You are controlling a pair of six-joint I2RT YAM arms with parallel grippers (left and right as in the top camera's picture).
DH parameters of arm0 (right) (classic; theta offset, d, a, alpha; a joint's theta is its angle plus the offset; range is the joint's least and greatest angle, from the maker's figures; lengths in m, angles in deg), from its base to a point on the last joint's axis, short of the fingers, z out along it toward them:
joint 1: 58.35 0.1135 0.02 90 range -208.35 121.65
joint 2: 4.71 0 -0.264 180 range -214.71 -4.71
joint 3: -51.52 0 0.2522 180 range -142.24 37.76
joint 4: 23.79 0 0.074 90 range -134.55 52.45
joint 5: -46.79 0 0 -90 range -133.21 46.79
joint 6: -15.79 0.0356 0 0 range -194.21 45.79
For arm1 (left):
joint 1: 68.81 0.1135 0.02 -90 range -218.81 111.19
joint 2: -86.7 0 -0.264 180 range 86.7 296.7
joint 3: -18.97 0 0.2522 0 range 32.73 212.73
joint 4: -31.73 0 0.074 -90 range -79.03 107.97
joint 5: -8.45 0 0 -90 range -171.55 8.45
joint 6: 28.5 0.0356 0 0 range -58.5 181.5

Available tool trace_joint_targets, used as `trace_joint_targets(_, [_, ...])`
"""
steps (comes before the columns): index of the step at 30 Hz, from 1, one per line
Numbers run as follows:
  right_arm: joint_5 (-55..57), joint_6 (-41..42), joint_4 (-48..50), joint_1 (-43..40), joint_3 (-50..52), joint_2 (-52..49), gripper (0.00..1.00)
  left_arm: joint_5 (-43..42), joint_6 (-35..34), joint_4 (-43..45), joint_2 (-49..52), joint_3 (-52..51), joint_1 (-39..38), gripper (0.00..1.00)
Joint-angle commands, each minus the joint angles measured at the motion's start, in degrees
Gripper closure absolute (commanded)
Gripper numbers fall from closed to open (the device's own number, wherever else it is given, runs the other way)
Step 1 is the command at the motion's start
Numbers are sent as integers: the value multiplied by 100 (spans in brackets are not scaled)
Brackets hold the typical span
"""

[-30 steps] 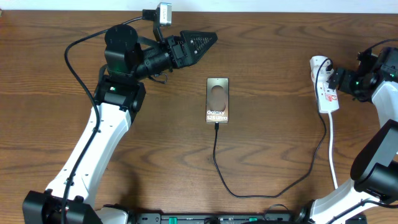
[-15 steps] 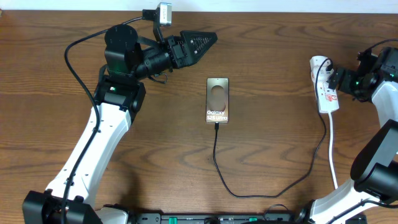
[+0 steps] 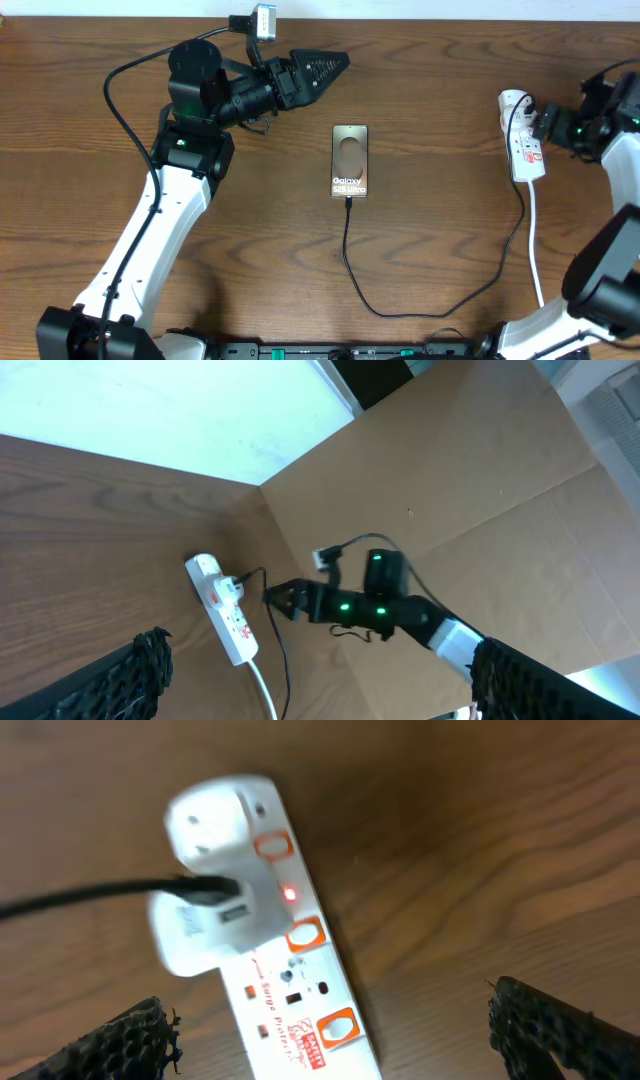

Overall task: Plug charger to phone and switch on socket
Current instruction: 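Lift the right gripper away from the power strip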

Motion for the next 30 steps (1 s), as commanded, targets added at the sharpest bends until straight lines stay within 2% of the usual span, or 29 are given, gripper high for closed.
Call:
trace_joint_targets(1, [-31, -76, 2, 7, 4, 619, 1, -33, 98, 42, -31, 72, 17, 3])
trace_joint_targets(13, [-31, -76, 2, 7, 4, 1679, 1, -33, 98, 44, -31, 72, 17, 3])
trace_joint_targets(30, [-31, -76, 2, 24, 144, 1690, 1, -33, 98, 42, -31, 72, 17, 3])
